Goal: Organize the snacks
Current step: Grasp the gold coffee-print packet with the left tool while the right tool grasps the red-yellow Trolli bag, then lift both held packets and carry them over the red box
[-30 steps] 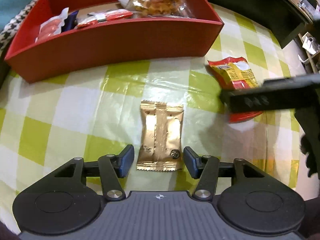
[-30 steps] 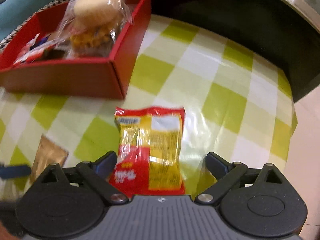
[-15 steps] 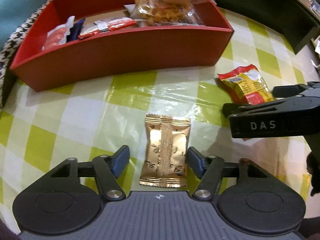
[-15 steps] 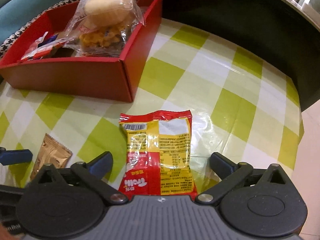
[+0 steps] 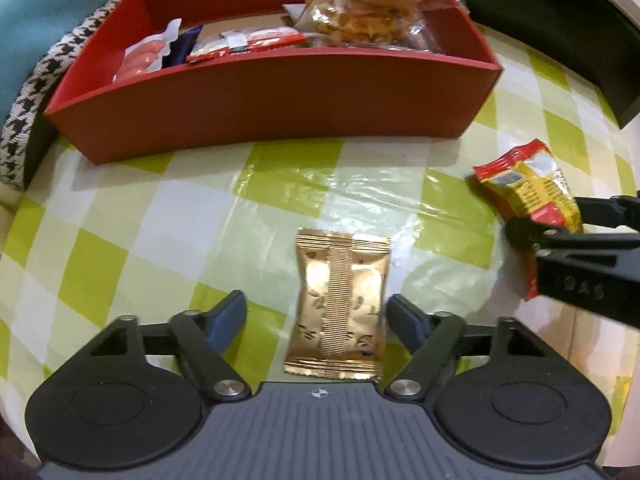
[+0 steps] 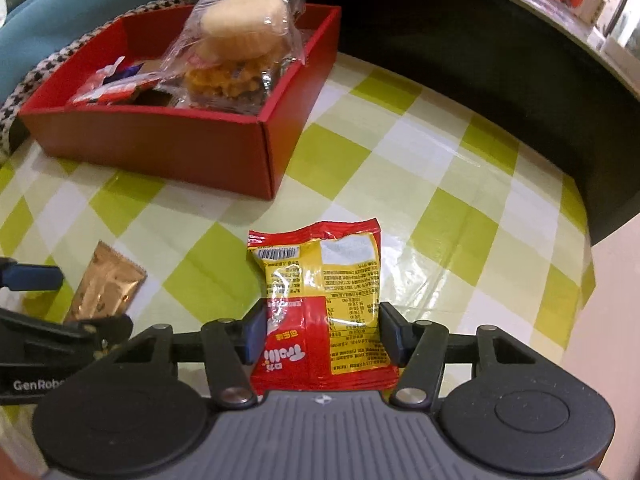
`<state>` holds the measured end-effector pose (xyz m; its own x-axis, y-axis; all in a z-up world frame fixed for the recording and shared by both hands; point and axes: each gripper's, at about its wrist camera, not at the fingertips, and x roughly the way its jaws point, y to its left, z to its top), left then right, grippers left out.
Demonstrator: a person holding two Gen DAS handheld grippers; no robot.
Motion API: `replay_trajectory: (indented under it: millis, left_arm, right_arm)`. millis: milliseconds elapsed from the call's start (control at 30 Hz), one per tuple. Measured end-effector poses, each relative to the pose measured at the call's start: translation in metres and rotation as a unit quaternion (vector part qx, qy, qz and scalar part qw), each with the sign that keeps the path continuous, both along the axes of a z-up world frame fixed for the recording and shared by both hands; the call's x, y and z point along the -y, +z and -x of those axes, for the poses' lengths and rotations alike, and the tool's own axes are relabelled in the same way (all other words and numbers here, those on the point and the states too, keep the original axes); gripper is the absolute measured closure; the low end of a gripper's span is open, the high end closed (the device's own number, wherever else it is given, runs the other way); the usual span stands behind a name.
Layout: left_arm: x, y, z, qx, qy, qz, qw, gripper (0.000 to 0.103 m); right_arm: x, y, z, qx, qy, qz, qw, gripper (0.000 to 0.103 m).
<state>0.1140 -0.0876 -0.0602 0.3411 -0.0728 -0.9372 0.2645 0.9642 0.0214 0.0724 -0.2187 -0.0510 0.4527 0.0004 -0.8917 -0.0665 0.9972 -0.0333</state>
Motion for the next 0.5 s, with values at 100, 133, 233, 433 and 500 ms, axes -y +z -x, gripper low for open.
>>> replay_trajectory:
  millis: [100,133,233,433,500]
  left_arm:
    - [0.004,0.005,0.004,0.006,-0.010,0.003,0.9999,0.045]
    - [0.004,0.005,0.003,0.006,-0.009,0.005,0.9999,0.049]
    - [0.001,0.007,0.002,0.003,-0.001,0.013,0.9999,0.053]
    - [-0.010,0.013,0.005,0.011,0.013,0.018,0.9997,0.054]
    - [-0.011,0.019,0.006,0.018,0.014,0.021,0.9995,0.054]
  right_arm:
    - [0.002,0.007,0.004,0.007,-0.005,-0.007,1.000,0.046]
    - [0.004,0.010,0.005,0.012,-0.009,-0.009,1.000,0.046]
    - [0.006,0.018,0.008,0.021,-0.015,-0.015,1.000,0.046]
    - [0.004,0.028,0.011,0.036,-0.015,-0.027,0.999,0.046]
    - [0.002,0.030,0.012,0.040,-0.014,-0.029,0.999,0.046]
